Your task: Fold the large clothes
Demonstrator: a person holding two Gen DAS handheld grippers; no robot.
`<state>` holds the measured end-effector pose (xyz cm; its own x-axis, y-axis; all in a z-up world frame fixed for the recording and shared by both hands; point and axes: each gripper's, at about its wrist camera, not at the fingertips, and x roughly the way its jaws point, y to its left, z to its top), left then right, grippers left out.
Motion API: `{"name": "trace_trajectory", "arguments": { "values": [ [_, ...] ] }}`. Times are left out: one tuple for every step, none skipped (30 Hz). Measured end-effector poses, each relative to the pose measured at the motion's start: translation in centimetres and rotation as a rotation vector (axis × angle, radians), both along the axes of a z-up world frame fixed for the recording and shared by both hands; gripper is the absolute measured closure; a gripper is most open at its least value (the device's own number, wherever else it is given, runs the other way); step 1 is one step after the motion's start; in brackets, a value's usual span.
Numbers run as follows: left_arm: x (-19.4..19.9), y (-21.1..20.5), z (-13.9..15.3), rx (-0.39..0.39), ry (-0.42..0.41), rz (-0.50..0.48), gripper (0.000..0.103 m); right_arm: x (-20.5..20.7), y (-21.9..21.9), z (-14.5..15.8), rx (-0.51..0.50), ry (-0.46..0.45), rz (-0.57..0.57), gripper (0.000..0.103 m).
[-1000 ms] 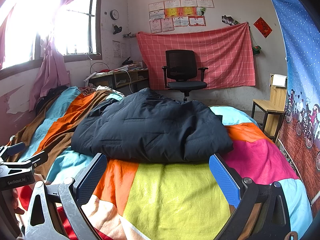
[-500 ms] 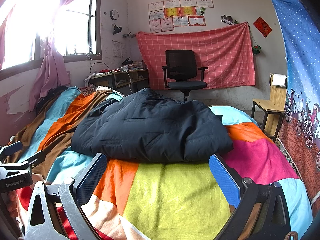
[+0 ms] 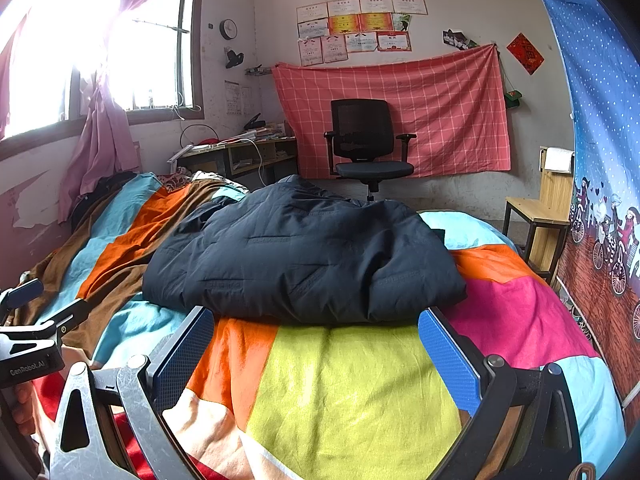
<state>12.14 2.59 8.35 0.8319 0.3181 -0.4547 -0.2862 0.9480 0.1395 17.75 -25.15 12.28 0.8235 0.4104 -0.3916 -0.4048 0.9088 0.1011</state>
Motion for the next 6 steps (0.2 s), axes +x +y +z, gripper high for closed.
{"name": "trace_trajectory", "arguments": {
  "values": [
    [0.01,0.00,0.00,0.000,0.000,0.000,0.002,-0.01,0.01,0.01,0.000,0.000,0.000,0.000],
    [-0.02,0.10,0.00,0.001,0.001,0.000,0.002,0.05,-0.01,-0.01,0.000,0.002,-0.001,0.000],
    [-0.02,0.12,-0.01,0.000,0.001,0.000,0.002,-0.01,-0.01,0.01,0.001,0.001,0.000,0.000],
    [0.00,0.06,-0.01,0.000,0.003,0.000,0.002,0.02,-0.03,0.01,0.001,0.001,0.000,0.000],
    [0.00,0.00,-0.03,-0.001,0.005,0.000,0.002,-0.01,-0.03,0.02,0.000,0.001,0.000,0.000],
    [0.00,-0.06,-0.04,-0.003,0.008,0.001,0.002,0.00,-0.04,0.02,0.000,0.001,0.000,0.000]
  ]
}}
